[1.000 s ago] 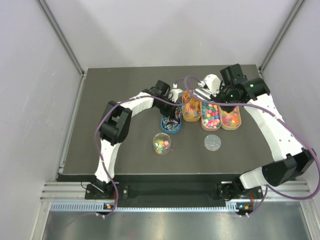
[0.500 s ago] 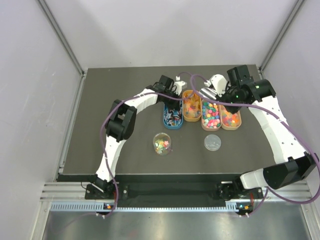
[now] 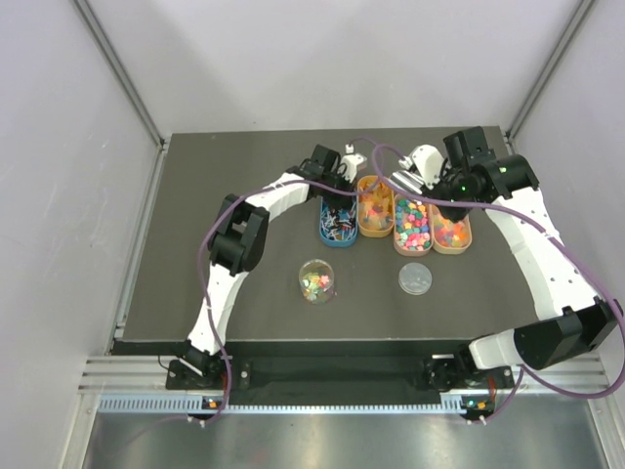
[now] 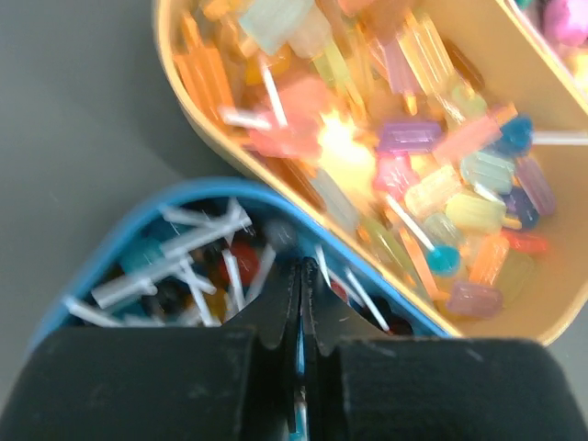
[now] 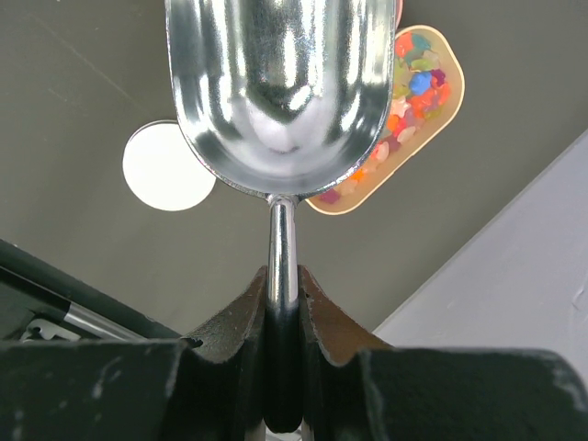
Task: Pack the candies
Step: Adjust the storage box at the center of the board.
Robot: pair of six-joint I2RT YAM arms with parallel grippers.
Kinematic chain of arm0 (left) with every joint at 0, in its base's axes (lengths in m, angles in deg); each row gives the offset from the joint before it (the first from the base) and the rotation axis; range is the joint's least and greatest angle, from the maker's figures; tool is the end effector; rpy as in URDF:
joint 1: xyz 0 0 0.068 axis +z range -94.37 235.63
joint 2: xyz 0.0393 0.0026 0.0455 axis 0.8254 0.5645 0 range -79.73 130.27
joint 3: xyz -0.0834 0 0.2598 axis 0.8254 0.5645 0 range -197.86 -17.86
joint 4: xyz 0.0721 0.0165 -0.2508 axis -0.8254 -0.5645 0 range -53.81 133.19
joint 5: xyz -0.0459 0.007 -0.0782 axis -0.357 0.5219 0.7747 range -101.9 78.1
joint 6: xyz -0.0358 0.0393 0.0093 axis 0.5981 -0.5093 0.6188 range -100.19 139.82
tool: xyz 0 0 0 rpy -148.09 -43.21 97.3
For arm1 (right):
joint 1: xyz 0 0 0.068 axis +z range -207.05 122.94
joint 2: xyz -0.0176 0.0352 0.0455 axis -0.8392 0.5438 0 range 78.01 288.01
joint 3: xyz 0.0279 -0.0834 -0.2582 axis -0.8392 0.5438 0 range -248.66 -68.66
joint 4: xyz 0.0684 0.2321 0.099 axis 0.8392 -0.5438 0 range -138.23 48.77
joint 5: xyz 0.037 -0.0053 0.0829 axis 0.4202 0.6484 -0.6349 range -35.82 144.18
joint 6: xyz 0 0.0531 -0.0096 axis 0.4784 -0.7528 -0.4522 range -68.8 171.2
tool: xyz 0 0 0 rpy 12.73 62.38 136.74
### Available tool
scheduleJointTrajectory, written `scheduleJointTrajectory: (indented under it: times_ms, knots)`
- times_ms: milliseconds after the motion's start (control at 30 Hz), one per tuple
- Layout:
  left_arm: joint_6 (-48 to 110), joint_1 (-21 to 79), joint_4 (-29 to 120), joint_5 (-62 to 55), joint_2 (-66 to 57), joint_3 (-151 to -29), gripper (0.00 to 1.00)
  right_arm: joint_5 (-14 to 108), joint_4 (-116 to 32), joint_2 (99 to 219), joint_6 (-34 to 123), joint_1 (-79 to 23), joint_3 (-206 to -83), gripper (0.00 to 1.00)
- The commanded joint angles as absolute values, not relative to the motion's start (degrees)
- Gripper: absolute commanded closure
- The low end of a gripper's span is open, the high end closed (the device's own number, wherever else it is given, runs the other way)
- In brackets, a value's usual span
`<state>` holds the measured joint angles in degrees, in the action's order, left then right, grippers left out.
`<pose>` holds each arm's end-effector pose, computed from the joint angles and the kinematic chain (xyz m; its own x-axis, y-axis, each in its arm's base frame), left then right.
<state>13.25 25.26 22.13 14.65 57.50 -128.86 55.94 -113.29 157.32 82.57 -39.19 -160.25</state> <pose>0.4509 -0.2828 0.1605 -0.5482 0.4398 -0.7114 0.7817 0.5720 -0.2488 0.2409 0.0765 0.3889 -0.5501 -0.7241 -0.4160 -0.6774 0.6783 -0.2848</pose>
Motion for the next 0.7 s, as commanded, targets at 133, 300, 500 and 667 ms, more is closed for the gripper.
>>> scheduleJointTrajectory:
  times_ms: [133,300,500,667]
  knots:
    - [12.1,25.4,21.8,19.0,33.9,-119.6,0.74,50.2,-113.5,154.5,81.3,-39.8,-159.3,1.00]
    - [11.0,25.4,19.9,16.0,24.9,-118.4,0.75,47.4,-115.1,156.0,83.6,-38.3,-158.5,1.00]
    - [21.5,25.2,24.3,20.9,22.5,-119.8,1.00,48.2,-115.0,163.1,84.3,-35.2,-167.9,1.00]
    - [24.5,23.2,26.7,21.4,24.2,-120.6,1.00,49.7,-114.3,165.8,84.3,-32.1,-172.0,1.00]
